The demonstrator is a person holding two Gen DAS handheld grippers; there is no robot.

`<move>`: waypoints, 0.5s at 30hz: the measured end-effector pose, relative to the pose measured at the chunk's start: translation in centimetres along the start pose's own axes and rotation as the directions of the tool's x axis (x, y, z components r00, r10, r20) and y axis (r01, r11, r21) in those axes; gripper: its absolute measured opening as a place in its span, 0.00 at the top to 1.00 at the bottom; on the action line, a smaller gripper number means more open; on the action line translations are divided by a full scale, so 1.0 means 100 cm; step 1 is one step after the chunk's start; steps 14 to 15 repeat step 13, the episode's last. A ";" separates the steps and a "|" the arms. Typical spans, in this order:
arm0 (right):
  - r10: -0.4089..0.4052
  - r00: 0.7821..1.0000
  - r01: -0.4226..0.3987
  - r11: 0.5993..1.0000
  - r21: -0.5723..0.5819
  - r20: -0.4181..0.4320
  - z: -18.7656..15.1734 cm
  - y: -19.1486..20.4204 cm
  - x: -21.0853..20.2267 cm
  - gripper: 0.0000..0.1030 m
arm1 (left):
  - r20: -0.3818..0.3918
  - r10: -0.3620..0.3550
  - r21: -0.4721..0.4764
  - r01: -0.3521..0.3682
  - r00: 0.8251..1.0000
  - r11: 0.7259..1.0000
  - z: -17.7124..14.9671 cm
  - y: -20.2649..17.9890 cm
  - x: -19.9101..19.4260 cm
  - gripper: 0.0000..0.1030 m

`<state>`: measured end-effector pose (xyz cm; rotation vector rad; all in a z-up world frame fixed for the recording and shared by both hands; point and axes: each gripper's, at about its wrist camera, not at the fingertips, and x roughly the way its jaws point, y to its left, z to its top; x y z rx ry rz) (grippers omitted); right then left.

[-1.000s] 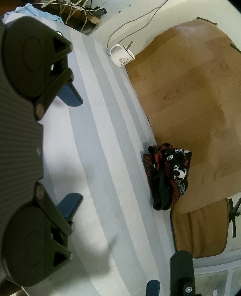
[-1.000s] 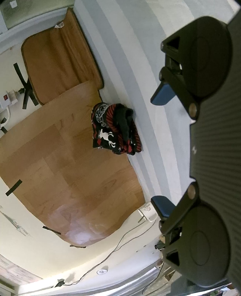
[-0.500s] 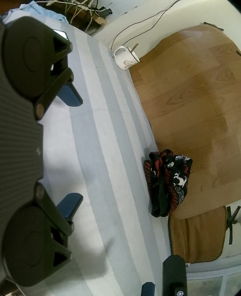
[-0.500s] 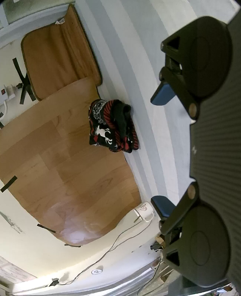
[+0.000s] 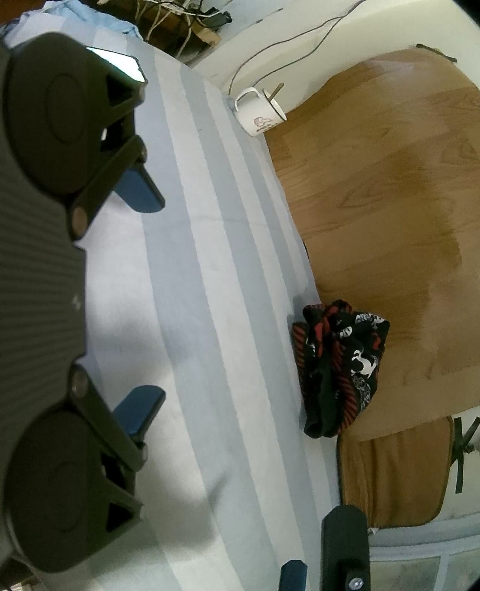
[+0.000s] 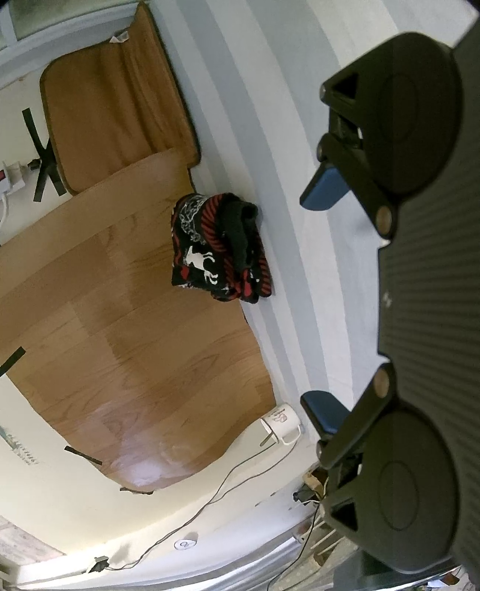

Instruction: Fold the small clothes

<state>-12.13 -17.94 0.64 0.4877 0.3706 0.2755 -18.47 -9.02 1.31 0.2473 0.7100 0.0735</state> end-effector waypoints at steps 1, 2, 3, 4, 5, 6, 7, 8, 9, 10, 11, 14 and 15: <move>0.000 1.000 0.000 1.000 -0.001 -0.001 0.000 0.000 0.001 0.00 | -0.002 -0.002 -0.001 0.002 1.000 1.000 0.000 0.000 0.001 0.00; -0.001 1.000 0.001 1.000 -0.001 -0.003 0.000 0.001 0.001 0.00 | -0.003 -0.003 -0.002 0.003 1.000 1.000 0.000 0.001 0.002 0.00; -0.001 1.000 0.001 1.000 -0.002 -0.003 0.000 0.001 0.001 0.00 | -0.004 -0.005 -0.004 0.005 1.000 1.000 0.000 0.002 0.003 0.00; -0.002 1.000 0.002 1.000 -0.002 -0.004 0.000 0.002 0.002 0.00 | -0.005 -0.006 -0.005 0.006 1.000 1.000 0.000 0.002 0.003 0.00; -0.002 1.000 0.002 1.000 -0.002 -0.005 0.000 0.002 0.002 0.00 | -0.005 -0.008 -0.007 0.008 1.000 1.000 0.000 0.003 0.003 0.00; -0.003 1.000 0.003 1.000 -0.002 -0.006 0.000 0.002 0.002 0.00 | -0.005 -0.009 -0.009 0.009 1.000 1.000 0.000 0.003 0.003 0.00; -0.004 1.000 0.004 1.000 -0.002 -0.007 -0.001 0.002 0.003 0.00 | -0.005 -0.012 -0.013 0.012 1.000 1.000 0.001 0.003 0.004 0.00; -0.004 1.000 0.004 1.000 -0.002 -0.007 -0.001 0.002 0.003 0.00 | -0.005 -0.014 -0.016 0.014 1.000 1.000 0.001 0.004 0.004 0.00; -0.004 1.000 0.004 1.000 -0.002 -0.008 -0.001 0.002 0.003 0.00 | -0.003 -0.014 -0.019 0.014 1.000 1.000 0.001 0.004 0.004 0.00; -0.004 1.000 0.004 1.000 -0.002 -0.008 -0.001 0.002 0.003 0.00 | -0.001 -0.015 -0.020 0.015 1.000 1.000 0.001 0.005 0.003 0.00; -0.005 1.000 0.005 1.000 -0.003 -0.008 -0.001 0.003 0.004 0.00 | 0.001 -0.016 -0.020 0.016 1.000 1.000 0.001 0.004 0.003 0.00; -0.007 1.000 0.007 1.000 -0.004 -0.009 -0.001 0.003 0.004 0.00 | 0.001 -0.021 -0.020 0.021 1.000 1.000 0.001 0.004 0.003 0.00; -0.007 1.000 0.007 1.000 -0.004 -0.009 -0.001 0.003 0.004 0.00 | 0.001 -0.021 -0.020 0.021 1.000 1.000 0.001 0.004 0.003 0.00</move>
